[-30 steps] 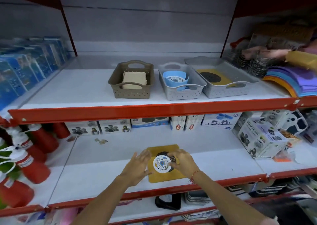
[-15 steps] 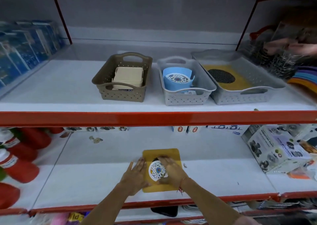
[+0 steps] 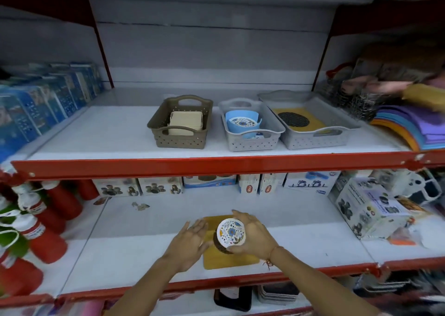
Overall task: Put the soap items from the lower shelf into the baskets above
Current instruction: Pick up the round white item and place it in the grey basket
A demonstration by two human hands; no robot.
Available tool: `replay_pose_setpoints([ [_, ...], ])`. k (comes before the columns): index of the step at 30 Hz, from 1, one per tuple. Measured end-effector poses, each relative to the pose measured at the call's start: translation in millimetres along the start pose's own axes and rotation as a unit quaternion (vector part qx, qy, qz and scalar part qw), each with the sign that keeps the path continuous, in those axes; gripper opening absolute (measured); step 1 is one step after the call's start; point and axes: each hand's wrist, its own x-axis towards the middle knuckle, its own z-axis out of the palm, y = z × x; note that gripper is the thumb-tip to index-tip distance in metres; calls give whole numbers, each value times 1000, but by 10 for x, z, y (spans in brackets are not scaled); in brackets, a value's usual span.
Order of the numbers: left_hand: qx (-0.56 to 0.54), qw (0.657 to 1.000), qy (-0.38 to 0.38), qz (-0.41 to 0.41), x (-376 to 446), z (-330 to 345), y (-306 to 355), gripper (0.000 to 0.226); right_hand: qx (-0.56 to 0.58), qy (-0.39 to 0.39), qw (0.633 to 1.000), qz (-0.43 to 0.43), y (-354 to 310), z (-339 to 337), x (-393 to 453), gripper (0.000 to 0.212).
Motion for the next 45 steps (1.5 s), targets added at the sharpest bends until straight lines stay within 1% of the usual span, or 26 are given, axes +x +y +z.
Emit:
replay_pose_setpoints([
  [3,1,999,48,18,-141,-232,98,117,0,22,999,-27,-170,-261,-208,101],
  [7,-16,991,118,57,-431,-717,380,105,-13,67,995,-73,-442,-726,-522,100],
  [11,-24,977,172,122,-624,-1239,633,95,-21,128,983,-127,-717,-1239,-770,96],
  [14,-1,961,232,150,-599,-1580,717,86,-28,169,973,-151,-849,-1579,-811,98],
  [16,14,951,268,154,-553,-1818,767,78,-29,199,967,-157,-907,-1793,-766,97],
  [18,21,946,284,155,-465,-2039,789,65,-27,218,961,-167,-959,-1974,-674,97],
  [19,25,944,290,153,-381,-2158,796,63,-18,232,958,-170,-988,-2088,-608,97],
  [21,29,947,287,143,-209,-2326,777,73,-1,248,953,-171,-1036,-2263,-466,97],
  [24,23,964,245,100,63,-2474,735,79,-31,252,955,-151,-1072,-2461,-200,95],
  [27,50,979,186,61,340,-2620,724,104,-69,243,959,-126,-1067,-2647,179,86],
  [28,51,983,170,50,408,-2650,713,107,-70,230,964,-115,-1055,-2682,307,80],
  [29,50,985,160,43,470,-2674,695,105,-71,213,969,-105,-1039,-2705,438,73],
  [30,44,987,148,37,531,-2698,680,98,-74,192,974,-98,-1021,-2723,575,64],
  [32,36,992,117,29,585,-2740,666,74,-79,157,980,-89,-998,-2718,784,46],
  [34,14,994,101,41,613,-2762,653,63,-89,130,983,-90,-972,-2684,935,39],
  [38,-7,994,89,56,620,-2765,626,65,-98,118,983,-99,-916,-2600,1074,35],
  [41,-14,993,96,72,623,-2754,624,62,-107,90,985,-101,-940,-2602,1054,33],
  [45,-26,992,97,78,634,-2734,602,68,-135,75,984,-89,-974,-2589,1016,29],
])
